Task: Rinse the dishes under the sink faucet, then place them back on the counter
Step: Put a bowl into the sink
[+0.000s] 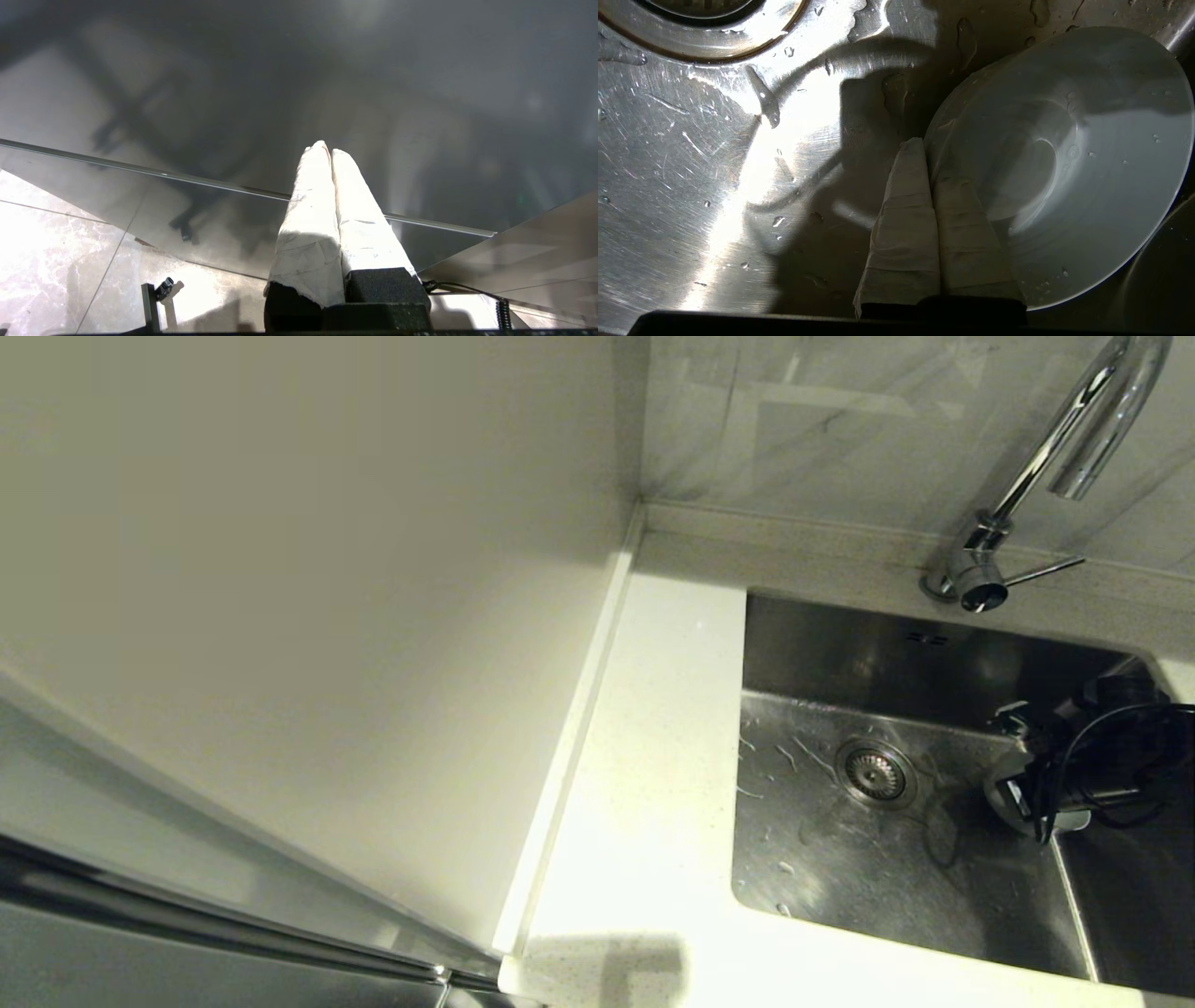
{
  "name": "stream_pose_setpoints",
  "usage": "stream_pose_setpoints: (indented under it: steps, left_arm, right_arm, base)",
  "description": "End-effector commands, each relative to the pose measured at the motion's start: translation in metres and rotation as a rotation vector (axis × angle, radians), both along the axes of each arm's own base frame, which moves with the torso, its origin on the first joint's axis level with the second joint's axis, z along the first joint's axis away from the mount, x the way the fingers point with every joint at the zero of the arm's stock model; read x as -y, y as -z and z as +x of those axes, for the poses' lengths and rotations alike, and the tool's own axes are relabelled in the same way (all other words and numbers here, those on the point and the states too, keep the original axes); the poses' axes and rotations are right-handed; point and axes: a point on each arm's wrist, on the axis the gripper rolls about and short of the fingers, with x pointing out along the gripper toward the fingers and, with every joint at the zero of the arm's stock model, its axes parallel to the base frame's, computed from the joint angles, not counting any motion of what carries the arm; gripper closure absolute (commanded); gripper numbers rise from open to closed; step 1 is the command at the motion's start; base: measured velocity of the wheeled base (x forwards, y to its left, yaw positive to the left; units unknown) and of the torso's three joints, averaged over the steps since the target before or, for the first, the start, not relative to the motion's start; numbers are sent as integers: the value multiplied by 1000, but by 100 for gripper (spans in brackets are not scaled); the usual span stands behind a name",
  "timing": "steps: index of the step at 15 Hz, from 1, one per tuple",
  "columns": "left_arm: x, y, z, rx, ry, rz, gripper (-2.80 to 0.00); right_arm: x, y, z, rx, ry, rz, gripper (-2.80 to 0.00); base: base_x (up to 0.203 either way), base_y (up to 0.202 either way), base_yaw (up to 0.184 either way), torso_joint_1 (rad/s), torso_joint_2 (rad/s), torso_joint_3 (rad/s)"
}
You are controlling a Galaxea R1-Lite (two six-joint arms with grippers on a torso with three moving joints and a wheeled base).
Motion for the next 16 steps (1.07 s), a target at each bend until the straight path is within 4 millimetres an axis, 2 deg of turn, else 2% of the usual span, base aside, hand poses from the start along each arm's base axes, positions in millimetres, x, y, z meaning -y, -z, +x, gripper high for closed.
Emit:
stream_pose_setpoints:
  steps: [1, 3, 4, 12, 14, 16]
  left_arm:
    - [0, 1, 0, -3, 0, 0, 0]
    - [0, 1, 0, -3, 0, 0, 0]
    - [0, 1, 0, -3, 0, 0, 0]
    - [0, 1, 0, -3, 0, 0, 0]
    - [0, 1, 0, -3, 0, 0, 0]
    - [0, 1, 0, -3, 0, 0, 0]
  right_arm:
    - [0, -3, 1, 9, 7, 3, 0]
    - [0, -3, 1, 10, 6, 3, 0]
    - [0, -2, 1, 7, 7, 5, -280]
    - [-9, -9, 5, 25, 3, 16, -280]
    - [-14, -24, 1, 54, 8, 14, -280]
    - [-19, -52, -12, 104, 21, 8, -280]
  base:
    - [0, 0, 0, 0, 0, 0]
    - [0, 0, 0, 0, 0, 0]
    - [0, 0, 0, 0, 0, 0]
    - [0, 0, 0, 0, 0, 0]
    - [0, 0, 0, 0, 0, 0]
    - [0, 0, 0, 0, 0, 0]
